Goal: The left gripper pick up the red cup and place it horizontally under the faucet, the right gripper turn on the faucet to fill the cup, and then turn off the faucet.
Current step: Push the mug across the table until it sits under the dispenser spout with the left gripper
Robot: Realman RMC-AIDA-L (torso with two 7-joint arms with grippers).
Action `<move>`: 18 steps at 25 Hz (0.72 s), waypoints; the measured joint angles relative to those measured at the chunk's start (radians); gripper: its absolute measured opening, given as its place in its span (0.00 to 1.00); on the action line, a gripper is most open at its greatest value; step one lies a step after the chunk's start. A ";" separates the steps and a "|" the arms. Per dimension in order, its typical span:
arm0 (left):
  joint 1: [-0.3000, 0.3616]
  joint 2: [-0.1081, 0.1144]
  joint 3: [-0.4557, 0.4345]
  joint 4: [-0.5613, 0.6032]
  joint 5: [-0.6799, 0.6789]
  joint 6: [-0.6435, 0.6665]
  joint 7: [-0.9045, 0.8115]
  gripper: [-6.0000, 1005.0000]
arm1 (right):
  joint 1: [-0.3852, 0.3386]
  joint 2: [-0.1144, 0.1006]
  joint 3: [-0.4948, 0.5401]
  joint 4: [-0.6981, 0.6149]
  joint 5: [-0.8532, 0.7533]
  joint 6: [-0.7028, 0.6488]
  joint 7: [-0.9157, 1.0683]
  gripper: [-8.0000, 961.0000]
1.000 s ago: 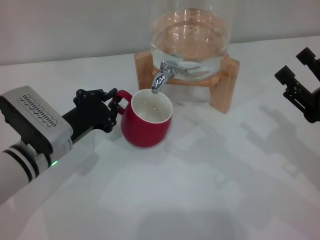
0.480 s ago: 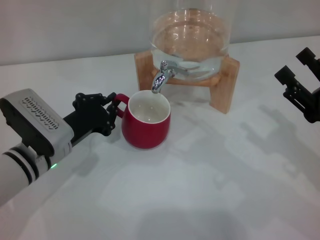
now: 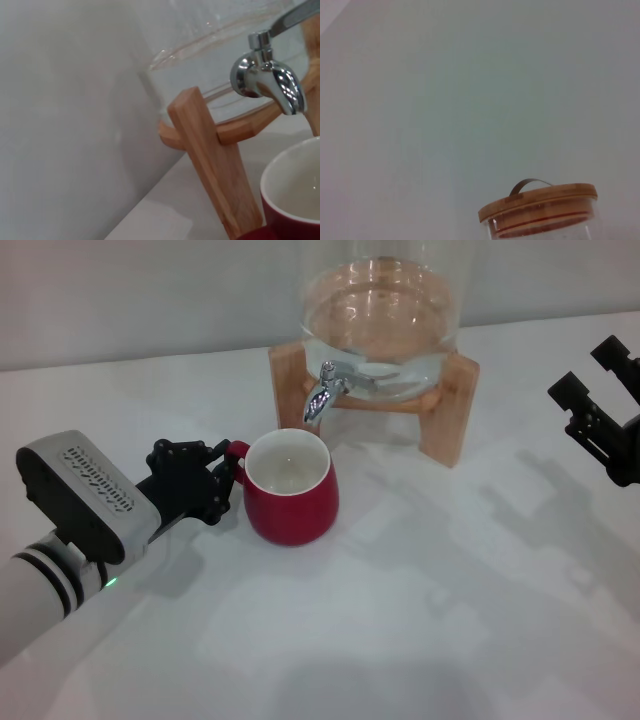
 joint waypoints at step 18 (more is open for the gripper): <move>-0.007 0.003 -0.005 0.000 -0.001 -0.003 0.000 0.10 | -0.003 0.000 0.000 0.000 0.000 -0.003 0.000 0.87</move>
